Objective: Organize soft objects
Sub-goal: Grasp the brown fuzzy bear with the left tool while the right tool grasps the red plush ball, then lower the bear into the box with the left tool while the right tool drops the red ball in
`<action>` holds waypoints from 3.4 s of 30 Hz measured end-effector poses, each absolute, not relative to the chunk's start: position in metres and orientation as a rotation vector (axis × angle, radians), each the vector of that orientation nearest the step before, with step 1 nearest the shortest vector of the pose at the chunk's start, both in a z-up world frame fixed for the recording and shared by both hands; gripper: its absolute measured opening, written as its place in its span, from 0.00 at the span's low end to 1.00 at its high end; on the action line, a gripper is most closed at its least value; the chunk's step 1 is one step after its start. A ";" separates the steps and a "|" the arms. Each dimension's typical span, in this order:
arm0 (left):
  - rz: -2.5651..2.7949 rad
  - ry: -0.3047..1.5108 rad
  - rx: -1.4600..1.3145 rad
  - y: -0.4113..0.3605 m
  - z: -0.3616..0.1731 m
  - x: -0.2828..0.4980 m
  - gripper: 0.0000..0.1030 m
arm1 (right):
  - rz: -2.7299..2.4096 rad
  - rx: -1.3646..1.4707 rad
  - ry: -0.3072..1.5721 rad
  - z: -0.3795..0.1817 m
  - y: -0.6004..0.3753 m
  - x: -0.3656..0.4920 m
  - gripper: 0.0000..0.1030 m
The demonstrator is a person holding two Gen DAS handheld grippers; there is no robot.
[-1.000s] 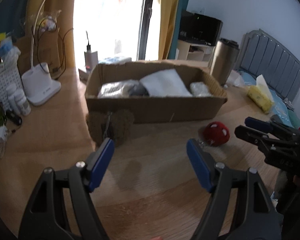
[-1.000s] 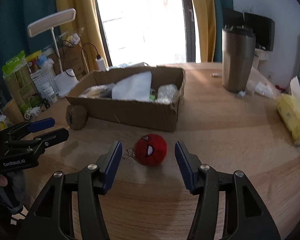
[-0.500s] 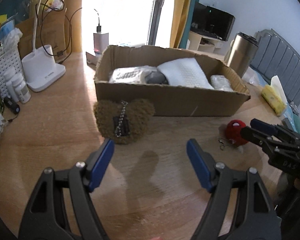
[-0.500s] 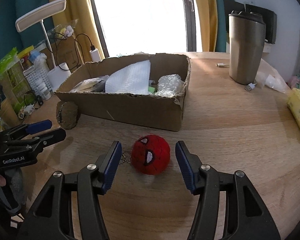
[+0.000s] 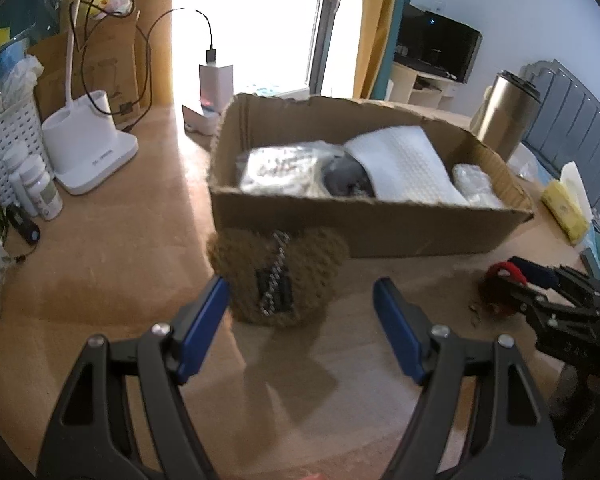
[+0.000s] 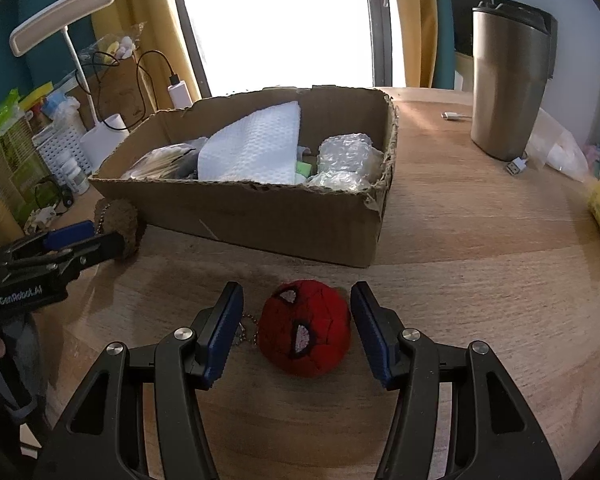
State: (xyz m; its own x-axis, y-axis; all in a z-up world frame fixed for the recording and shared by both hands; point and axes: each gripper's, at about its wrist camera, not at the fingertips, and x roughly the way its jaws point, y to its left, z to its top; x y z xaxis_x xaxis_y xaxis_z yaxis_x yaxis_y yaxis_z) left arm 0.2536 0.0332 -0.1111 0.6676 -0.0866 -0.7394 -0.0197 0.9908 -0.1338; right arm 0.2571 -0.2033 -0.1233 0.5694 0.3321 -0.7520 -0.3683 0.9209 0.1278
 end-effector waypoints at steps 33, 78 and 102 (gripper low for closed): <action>-0.186 0.864 -0.057 0.012 -0.111 0.265 0.42 | 0.473 -0.049 0.882 -0.122 -0.199 0.249 0.41; -0.287 0.867 0.010 -0.031 -0.105 0.232 0.47 | 0.466 -0.027 0.794 -0.094 -0.222 0.234 0.41; -0.299 0.702 -0.045 -0.031 -0.039 0.246 0.47 | 0.472 -0.031 0.680 -0.049 -0.233 0.255 0.42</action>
State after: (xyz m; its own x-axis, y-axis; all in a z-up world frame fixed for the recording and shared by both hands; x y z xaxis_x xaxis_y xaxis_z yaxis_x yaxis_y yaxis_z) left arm 0.2461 -0.0312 -0.0392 0.7229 -0.2854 -0.6292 0.2555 0.9566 -0.1403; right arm 0.2550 -0.2333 -0.0493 0.6767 0.4100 -0.6115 -0.4298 0.8944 0.1240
